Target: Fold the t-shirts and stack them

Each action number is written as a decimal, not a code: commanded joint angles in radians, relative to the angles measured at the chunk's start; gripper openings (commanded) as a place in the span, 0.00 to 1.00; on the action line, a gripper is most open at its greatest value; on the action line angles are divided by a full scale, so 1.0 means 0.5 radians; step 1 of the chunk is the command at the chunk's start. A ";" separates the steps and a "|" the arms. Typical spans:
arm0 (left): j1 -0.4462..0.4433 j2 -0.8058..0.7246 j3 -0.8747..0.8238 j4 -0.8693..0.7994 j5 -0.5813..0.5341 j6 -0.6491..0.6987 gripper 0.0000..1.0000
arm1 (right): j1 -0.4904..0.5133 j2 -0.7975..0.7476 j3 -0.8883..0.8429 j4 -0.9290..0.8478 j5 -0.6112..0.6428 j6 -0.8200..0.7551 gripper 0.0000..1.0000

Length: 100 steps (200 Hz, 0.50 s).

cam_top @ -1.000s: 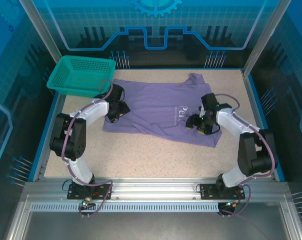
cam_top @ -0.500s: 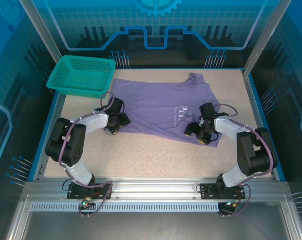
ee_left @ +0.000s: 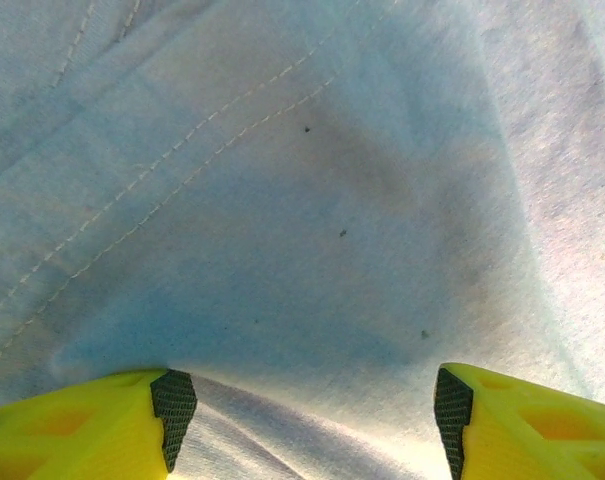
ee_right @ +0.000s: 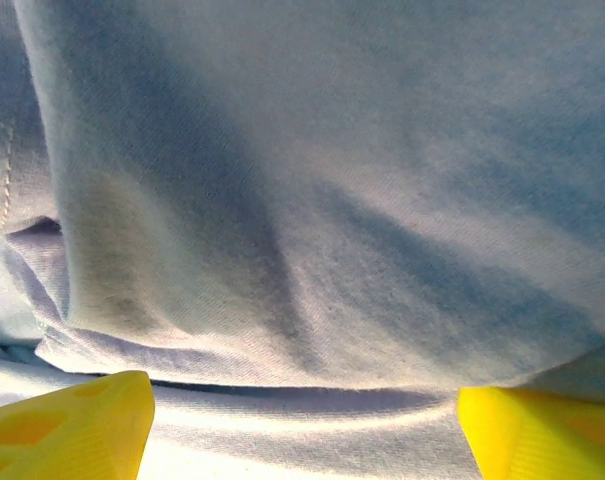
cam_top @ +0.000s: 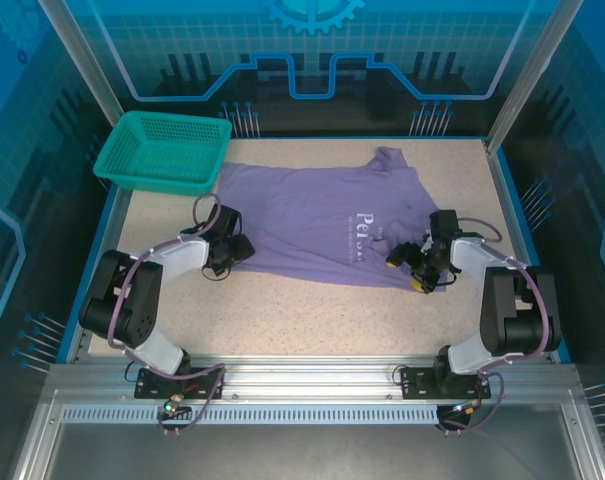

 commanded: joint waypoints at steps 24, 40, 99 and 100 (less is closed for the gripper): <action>0.051 -0.224 -0.275 -0.247 -0.105 -0.026 0.70 | -0.049 -0.159 -0.261 -0.244 0.130 -0.011 0.85; 0.053 -0.344 -0.355 -0.274 -0.093 -0.058 0.70 | -0.048 -0.269 -0.322 -0.269 0.124 0.009 0.86; 0.054 -0.941 -0.601 -0.462 -0.112 -0.207 0.70 | -0.025 -0.843 -0.404 -0.517 0.276 0.174 0.94; 0.054 -0.956 -0.599 -0.469 -0.111 -0.207 0.70 | -0.021 -0.854 -0.400 -0.525 0.284 0.177 0.94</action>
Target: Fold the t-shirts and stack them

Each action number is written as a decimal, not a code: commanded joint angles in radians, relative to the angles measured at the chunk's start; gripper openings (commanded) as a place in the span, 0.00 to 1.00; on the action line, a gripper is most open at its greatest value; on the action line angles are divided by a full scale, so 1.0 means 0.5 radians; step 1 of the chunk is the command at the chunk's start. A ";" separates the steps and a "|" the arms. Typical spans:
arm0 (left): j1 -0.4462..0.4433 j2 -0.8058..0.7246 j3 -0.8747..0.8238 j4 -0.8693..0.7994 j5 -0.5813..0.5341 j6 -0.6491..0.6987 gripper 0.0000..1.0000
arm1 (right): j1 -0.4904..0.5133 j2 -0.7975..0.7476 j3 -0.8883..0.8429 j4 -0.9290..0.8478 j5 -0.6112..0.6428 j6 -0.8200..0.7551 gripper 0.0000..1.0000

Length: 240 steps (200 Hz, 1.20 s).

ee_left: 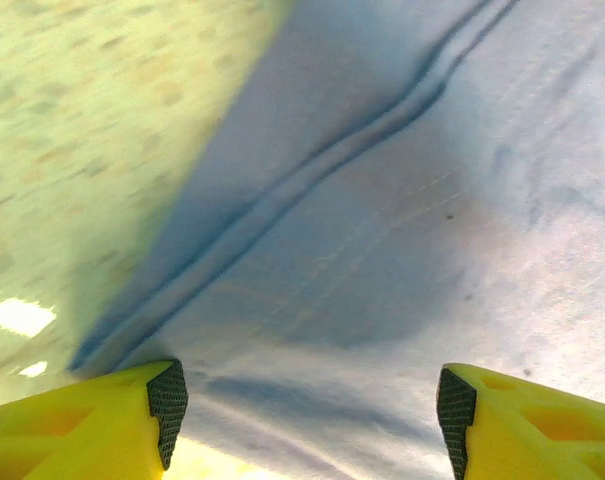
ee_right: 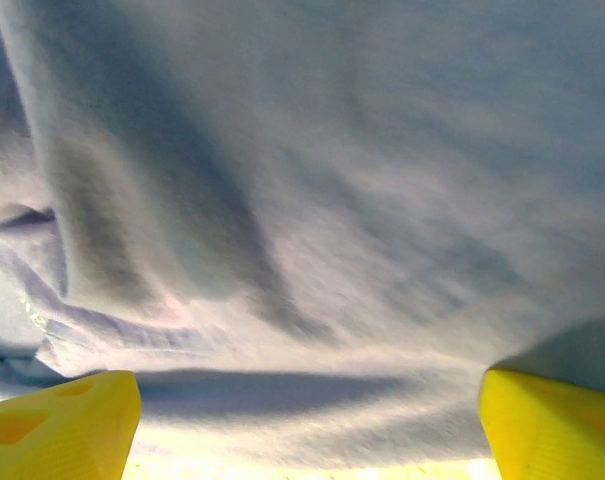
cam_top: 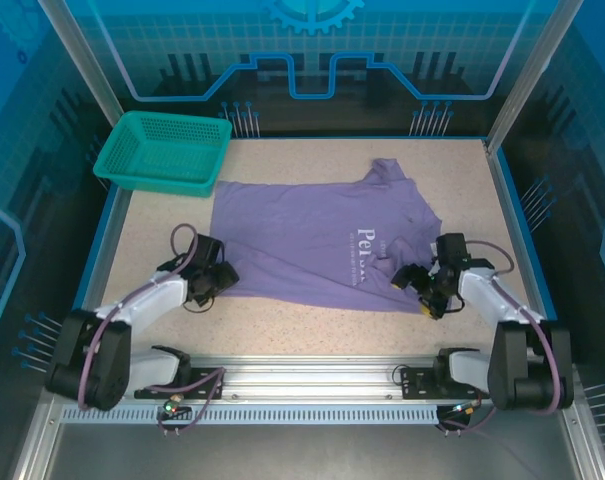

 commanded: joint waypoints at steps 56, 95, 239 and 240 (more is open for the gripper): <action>0.014 -0.699 0.304 -0.661 -0.097 0.010 0.78 | 0.250 -0.751 0.265 -0.384 0.510 0.184 0.95; 0.009 -0.563 0.583 -0.615 0.084 0.190 0.73 | 0.341 -0.364 0.572 -0.216 0.366 0.048 0.87; -0.395 0.696 0.461 0.111 0.419 0.180 0.33 | 1.582 1.003 0.832 0.196 0.501 0.335 0.45; -0.396 0.699 0.460 0.111 0.418 0.180 0.33 | 1.585 1.009 0.834 0.196 0.503 0.338 0.45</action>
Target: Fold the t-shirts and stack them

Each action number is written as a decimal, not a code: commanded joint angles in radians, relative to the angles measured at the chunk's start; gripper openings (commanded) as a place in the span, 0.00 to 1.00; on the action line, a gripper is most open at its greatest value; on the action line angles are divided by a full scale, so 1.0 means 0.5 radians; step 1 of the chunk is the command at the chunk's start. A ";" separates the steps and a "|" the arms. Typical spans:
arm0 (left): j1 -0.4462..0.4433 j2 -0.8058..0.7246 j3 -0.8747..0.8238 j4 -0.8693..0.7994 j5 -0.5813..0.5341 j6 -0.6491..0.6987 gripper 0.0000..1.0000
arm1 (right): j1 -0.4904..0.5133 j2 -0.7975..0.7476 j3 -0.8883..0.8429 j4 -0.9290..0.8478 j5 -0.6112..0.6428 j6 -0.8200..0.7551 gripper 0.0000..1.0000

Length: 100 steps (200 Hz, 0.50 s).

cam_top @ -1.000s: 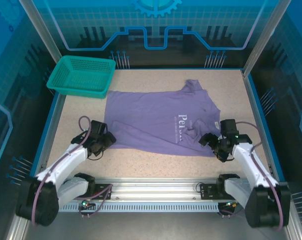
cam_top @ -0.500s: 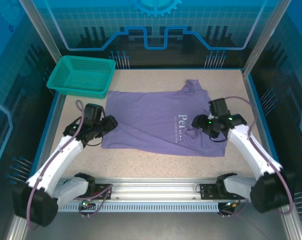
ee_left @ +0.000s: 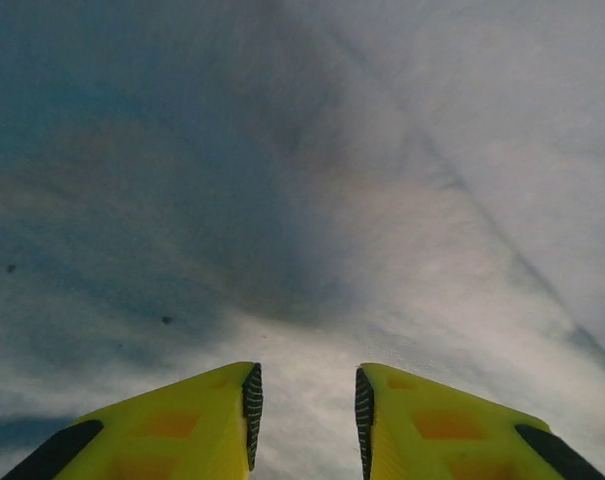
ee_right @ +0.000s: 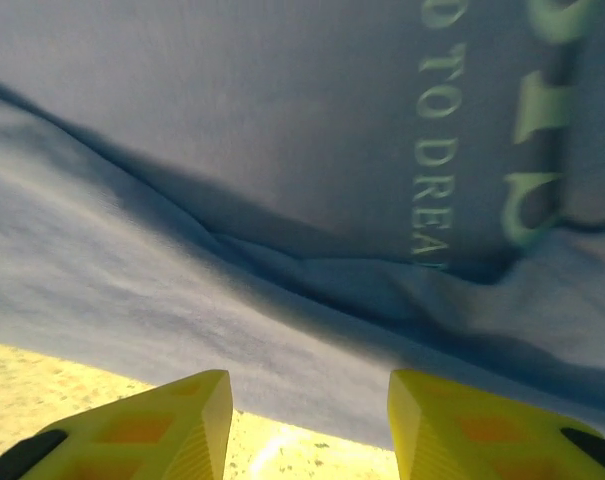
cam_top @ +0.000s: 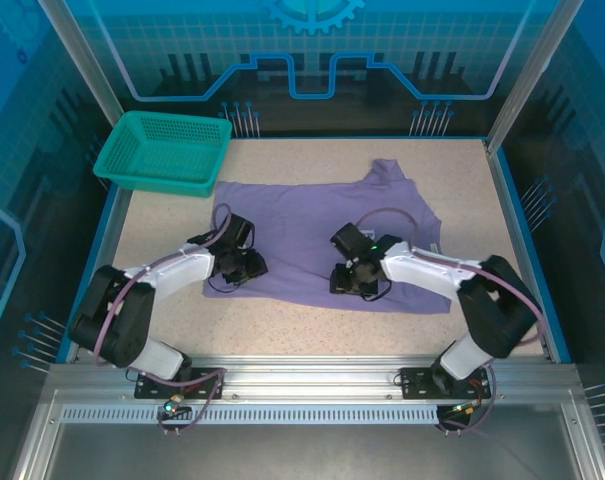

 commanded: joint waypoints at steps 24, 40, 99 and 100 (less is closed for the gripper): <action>-0.141 0.111 -0.108 -0.013 -0.124 -0.026 0.33 | 0.181 0.267 0.056 0.083 0.043 0.139 0.45; -0.181 0.085 -0.164 -0.081 -0.173 -0.042 0.34 | 0.231 0.313 0.014 0.087 0.026 0.173 0.45; -0.283 -0.350 -0.488 -0.343 -0.289 -0.142 0.36 | 0.504 0.280 -0.238 0.073 -0.050 0.319 0.45; -0.284 -0.360 -0.494 -0.349 -0.289 -0.144 0.36 | 0.512 0.279 -0.240 0.065 -0.050 0.320 0.45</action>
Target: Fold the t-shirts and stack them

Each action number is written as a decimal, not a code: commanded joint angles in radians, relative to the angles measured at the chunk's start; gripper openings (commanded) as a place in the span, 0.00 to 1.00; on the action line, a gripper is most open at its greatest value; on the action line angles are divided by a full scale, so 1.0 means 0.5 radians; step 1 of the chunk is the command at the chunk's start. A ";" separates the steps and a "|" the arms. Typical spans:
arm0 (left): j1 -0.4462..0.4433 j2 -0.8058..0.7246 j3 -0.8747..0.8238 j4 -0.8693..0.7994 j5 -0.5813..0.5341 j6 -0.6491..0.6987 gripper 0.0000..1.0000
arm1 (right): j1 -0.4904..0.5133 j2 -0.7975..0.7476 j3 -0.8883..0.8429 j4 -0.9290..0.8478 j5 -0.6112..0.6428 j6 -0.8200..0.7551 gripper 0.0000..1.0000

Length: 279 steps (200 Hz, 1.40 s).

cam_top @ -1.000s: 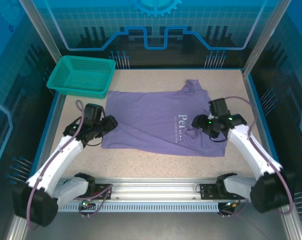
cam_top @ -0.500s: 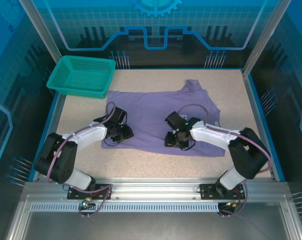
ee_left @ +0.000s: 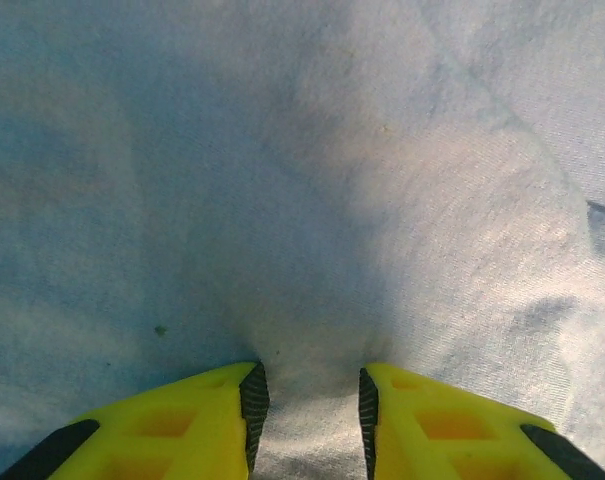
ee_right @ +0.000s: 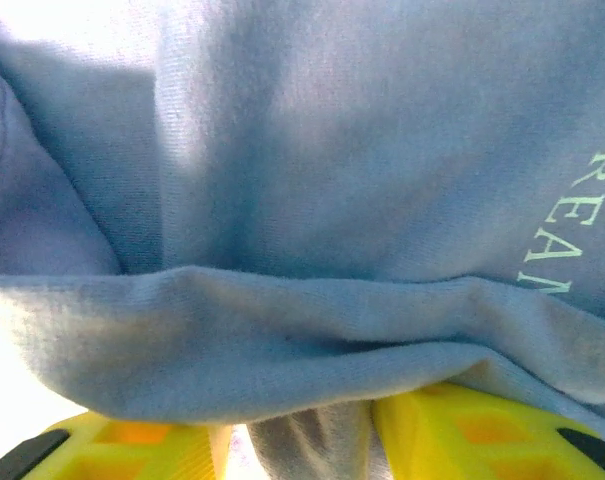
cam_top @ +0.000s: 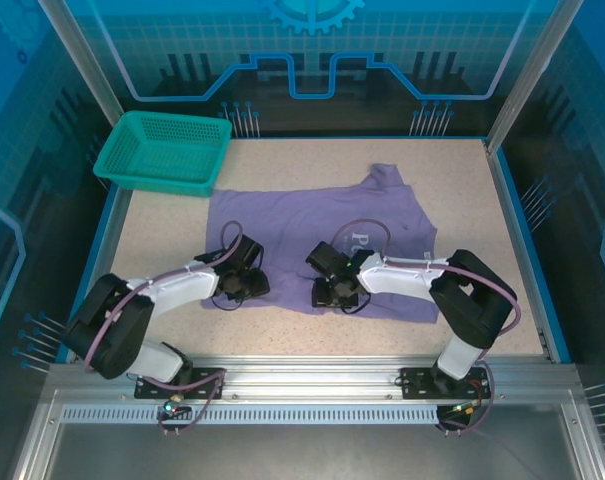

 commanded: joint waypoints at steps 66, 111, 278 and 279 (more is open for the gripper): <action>-0.084 -0.670 -0.416 -0.647 -0.062 -0.256 0.41 | 0.370 -0.052 -0.300 -0.278 -0.212 0.163 0.50; -0.071 -0.819 -0.132 -0.815 -0.261 -0.282 0.66 | 0.379 -0.320 0.033 -0.508 -0.059 0.024 0.70; 1.354 0.623 0.937 -0.062 0.416 -0.460 0.69 | -1.411 1.353 2.459 -0.637 -0.520 -0.223 0.54; 1.356 0.625 0.937 -0.062 0.414 -0.458 0.68 | -1.411 1.367 2.473 -0.650 -0.522 -0.219 0.54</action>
